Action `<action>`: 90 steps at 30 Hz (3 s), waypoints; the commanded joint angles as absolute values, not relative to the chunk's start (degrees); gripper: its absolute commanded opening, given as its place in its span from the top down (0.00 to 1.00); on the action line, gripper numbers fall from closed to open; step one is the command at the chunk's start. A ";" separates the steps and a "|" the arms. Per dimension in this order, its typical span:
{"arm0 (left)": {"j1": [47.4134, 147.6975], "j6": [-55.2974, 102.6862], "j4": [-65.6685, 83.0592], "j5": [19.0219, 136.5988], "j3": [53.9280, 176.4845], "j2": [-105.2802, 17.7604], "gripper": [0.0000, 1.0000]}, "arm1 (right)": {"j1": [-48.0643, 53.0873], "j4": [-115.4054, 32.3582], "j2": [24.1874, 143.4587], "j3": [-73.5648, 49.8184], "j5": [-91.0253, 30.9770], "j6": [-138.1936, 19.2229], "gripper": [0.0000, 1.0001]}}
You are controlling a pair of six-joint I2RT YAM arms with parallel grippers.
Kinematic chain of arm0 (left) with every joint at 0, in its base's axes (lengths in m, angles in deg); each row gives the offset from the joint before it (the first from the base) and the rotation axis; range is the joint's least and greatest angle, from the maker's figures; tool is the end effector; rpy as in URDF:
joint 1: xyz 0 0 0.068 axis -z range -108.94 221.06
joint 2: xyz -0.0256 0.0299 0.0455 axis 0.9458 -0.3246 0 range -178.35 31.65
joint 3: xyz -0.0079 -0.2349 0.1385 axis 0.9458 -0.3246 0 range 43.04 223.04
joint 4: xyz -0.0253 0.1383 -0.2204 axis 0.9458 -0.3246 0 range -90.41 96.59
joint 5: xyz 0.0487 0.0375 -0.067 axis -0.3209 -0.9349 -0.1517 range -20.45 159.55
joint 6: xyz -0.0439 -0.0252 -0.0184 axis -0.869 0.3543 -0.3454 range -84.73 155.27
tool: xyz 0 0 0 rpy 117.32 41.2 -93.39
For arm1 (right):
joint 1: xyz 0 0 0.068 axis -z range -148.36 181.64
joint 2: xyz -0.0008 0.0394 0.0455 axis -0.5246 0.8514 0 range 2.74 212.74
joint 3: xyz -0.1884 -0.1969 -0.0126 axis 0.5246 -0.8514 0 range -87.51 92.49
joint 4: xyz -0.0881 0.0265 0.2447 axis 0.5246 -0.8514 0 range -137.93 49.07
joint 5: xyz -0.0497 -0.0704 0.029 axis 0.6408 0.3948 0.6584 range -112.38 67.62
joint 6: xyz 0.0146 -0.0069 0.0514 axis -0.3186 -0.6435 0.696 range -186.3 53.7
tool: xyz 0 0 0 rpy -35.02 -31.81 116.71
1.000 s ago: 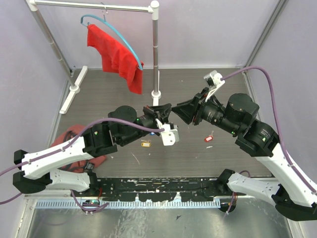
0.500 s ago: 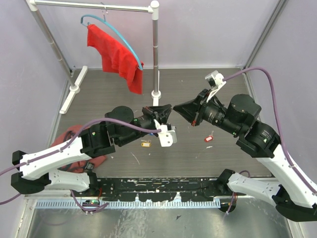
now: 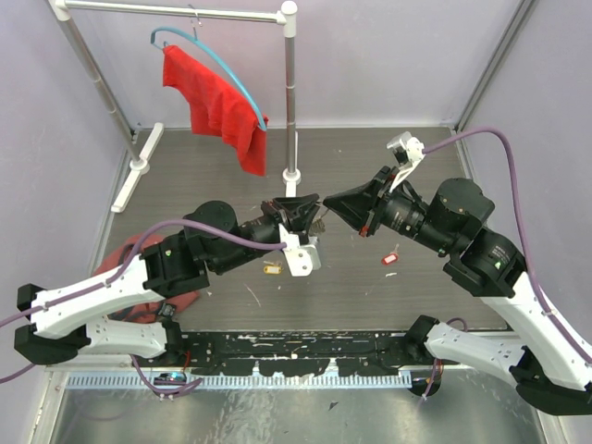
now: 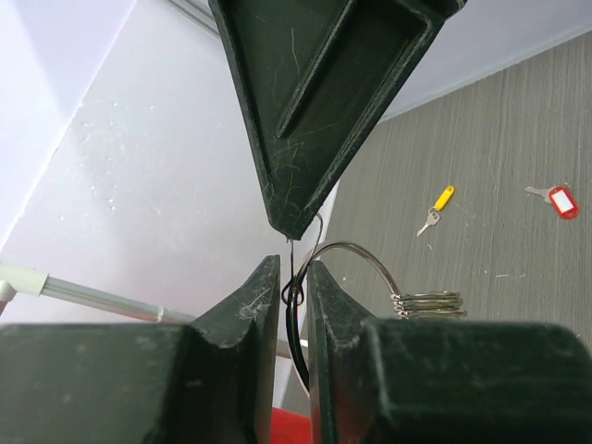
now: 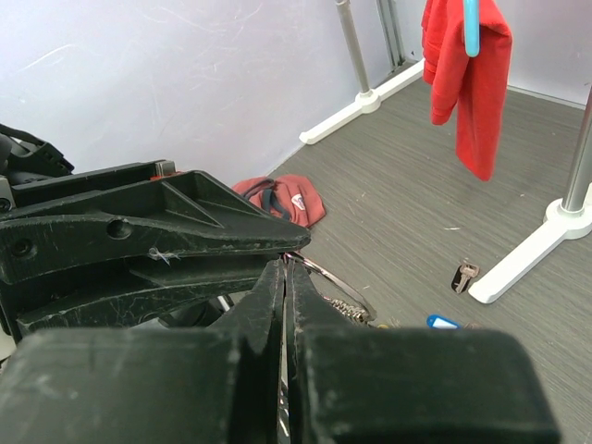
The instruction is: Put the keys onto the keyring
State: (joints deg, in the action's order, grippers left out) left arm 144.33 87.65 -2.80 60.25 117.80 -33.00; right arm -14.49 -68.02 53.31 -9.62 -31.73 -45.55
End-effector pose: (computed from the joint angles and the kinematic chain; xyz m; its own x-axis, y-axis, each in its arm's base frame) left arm 0.0766 -0.2345 0.4556 0.7140 0.3401 -0.6120 0.5457 0.2775 0.7907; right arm 0.1008 0.1133 0.4837 -0.2893 0.2034 -0.9354 -0.7715 0.5289 0.3536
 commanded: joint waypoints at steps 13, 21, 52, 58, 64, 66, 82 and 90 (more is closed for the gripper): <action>144.53 86.58 4.75 63.26 115.76 -30.65 0.74 | -14.50 -65.23 52.47 -10.07 -32.39 -45.56 0.99; 144.53 86.60 4.75 63.11 115.77 -31.06 0.73 | -14.54 -64.37 52.08 -10.46 -32.82 -45.08 0.99; 144.58 86.07 3.19 65.36 115.83 -31.68 0.65 | -14.51 -62.29 50.94 -11.48 -32.36 -44.32 0.99; 144.60 86.08 2.18 65.36 115.90 -31.66 0.66 | -14.51 -62.21 50.72 -11.67 -31.82 -44.24 0.99; 144.58 86.15 0.37 65.48 116.03 -31.62 0.59 | -14.51 -61.84 50.06 -11.82 -30.89 -44.19 0.99; 144.60 85.99 -0.03 65.49 115.99 -31.75 0.58 | -14.50 -61.62 49.90 -11.90 -30.82 -44.17 0.99; 144.58 85.89 0.61 65.86 117.18 -32.80 0.69 | -14.52 -60.79 49.85 -12.52 -31.83 -43.41 0.99; 144.66 86.01 0.96 65.70 117.30 -32.78 0.77 | -14.55 -60.66 49.81 -12.61 -32.02 -43.38 0.99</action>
